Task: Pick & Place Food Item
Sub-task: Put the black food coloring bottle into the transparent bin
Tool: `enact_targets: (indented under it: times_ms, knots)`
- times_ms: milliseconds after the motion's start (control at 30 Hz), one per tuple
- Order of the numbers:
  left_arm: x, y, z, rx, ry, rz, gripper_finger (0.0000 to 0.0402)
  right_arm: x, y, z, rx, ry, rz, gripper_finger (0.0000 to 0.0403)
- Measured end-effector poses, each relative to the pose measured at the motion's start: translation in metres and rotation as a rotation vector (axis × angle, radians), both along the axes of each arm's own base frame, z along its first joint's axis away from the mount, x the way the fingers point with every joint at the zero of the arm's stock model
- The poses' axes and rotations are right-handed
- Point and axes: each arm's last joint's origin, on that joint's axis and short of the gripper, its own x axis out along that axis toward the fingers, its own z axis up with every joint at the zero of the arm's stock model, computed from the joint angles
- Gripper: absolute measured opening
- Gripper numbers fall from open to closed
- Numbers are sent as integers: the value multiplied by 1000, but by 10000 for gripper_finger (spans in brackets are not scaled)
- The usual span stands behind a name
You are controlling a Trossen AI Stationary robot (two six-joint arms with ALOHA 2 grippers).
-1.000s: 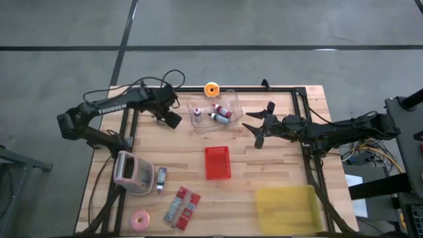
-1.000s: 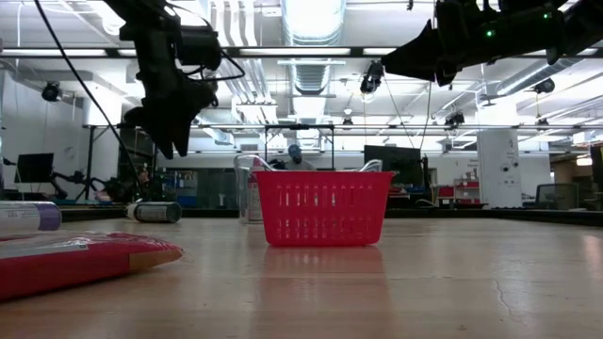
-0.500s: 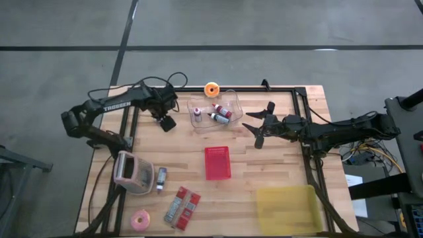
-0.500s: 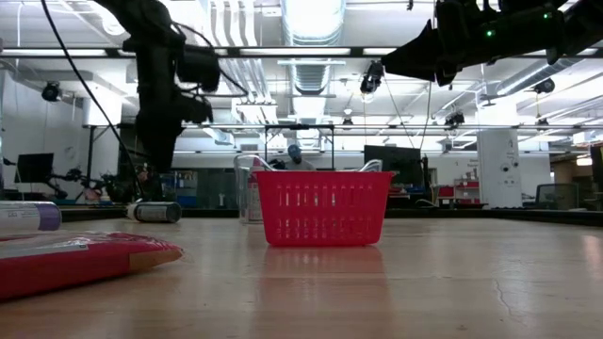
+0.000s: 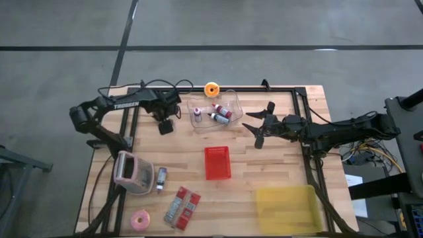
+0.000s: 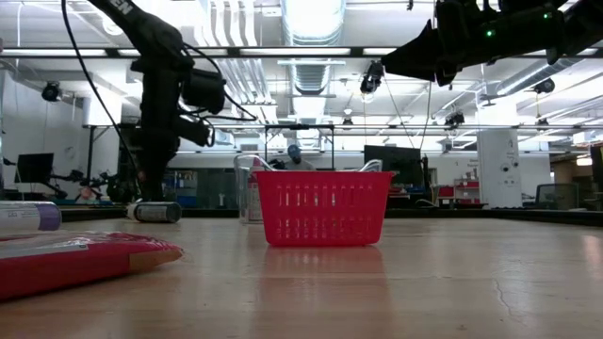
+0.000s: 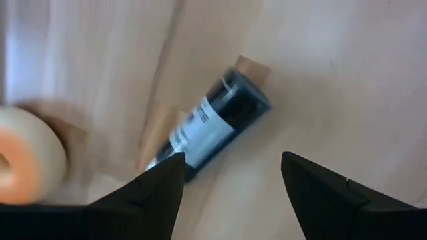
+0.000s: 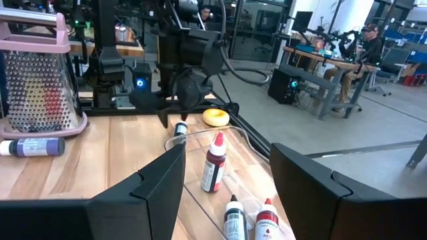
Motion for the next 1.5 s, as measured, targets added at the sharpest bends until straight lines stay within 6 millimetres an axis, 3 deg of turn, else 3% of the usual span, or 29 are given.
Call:
enact_targets:
  times_ms: [167,500,1100,1500]
  knots:
    - [4,5,0,83,-12,-32,253,0,0,0,0,0,0,215]
    - [3,7,-1,65,-10,-71,250,0,0,0,1,-1,0,215]
    - [-2,13,-36,25,10,-63,246,0,0,0,0,0,0,215]
    - [-2,14,-39,-3,-14,-27,245,0,0,0,0,1,0,215]
